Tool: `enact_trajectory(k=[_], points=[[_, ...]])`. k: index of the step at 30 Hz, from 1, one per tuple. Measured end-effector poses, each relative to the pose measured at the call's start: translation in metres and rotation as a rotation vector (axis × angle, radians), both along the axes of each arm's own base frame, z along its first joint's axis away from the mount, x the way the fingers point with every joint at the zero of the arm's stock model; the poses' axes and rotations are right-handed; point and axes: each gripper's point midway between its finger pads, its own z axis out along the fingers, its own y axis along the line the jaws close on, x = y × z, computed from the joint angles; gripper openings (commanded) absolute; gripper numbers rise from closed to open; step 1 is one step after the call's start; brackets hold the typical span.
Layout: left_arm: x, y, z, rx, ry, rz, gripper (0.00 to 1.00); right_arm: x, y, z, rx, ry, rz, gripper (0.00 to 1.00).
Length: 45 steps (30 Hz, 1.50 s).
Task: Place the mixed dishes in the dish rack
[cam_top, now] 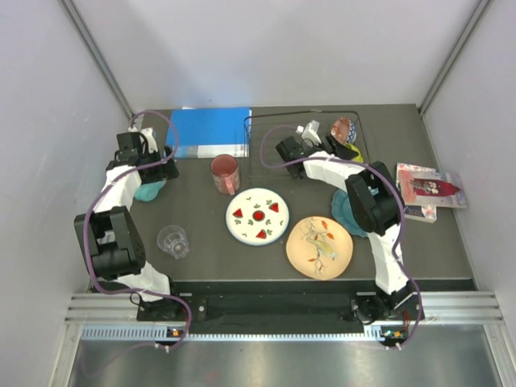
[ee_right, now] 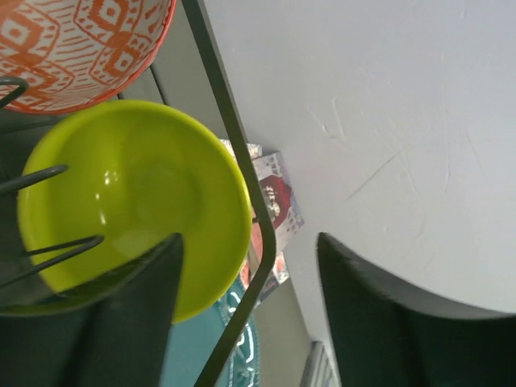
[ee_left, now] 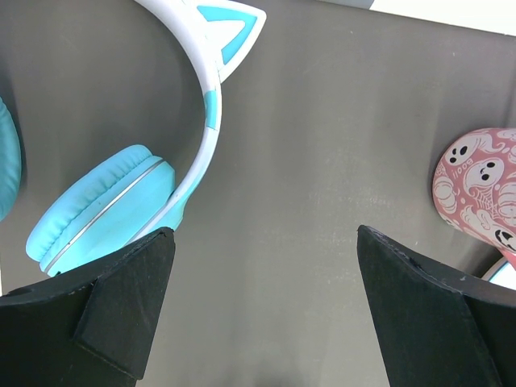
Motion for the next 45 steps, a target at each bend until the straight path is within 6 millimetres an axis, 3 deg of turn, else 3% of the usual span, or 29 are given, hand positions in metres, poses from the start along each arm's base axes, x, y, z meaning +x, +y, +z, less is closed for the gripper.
enact_trajectory(k=[9, 16, 19, 22, 27, 30, 33, 37, 40, 45], points=[[0.002, 0.0, 0.0, -0.003, 0.003, -0.002, 0.99, -0.012, 0.007, 0.014, 0.029, -0.035, 0.008, 0.87], [0.009, 0.002, 0.01, 0.001, -0.017, -0.001, 0.99, -0.031, 0.031, 0.083, 0.241, -0.182, 0.062, 0.88], [0.013, 0.001, 0.017, -0.002, -0.03, -0.006, 0.99, -0.05, 0.043, 0.108, 0.389, -0.224, 0.126, 0.89], [0.015, -0.005, 0.023, -0.027, -0.043, -0.032, 0.99, -0.082, 0.058, 0.114, 0.603, -0.201, 0.256, 0.89], [0.015, -0.029, 0.032, -0.057, -0.045, -0.13, 0.99, -0.142, 0.068, 0.09, 0.953, -0.068, 0.547, 0.86], [0.012, -0.059, 0.036, -0.048, -0.044, -0.227, 0.99, -0.161, 0.086, 0.077, 1.096, -0.004, 0.673, 0.84], [0.008, -0.093, 0.041, -0.024, -0.063, -0.336, 0.99, -0.166, 0.099, 0.059, 1.144, 0.051, 0.701, 0.84], [-0.005, -0.127, 0.037, -0.007, -0.06, -0.456, 0.99, -0.18, 0.114, 0.005, 1.185, 0.21, 0.704, 0.81], [-0.014, -0.129, 0.024, -0.012, -0.03, -0.479, 0.99, -0.185, 0.132, -0.023, 1.217, 0.325, 0.72, 0.79], [-0.043, -0.125, -0.006, -0.008, 0.046, -0.509, 0.98, -0.17, 0.159, -0.054, 1.276, 0.413, 0.748, 0.79]])
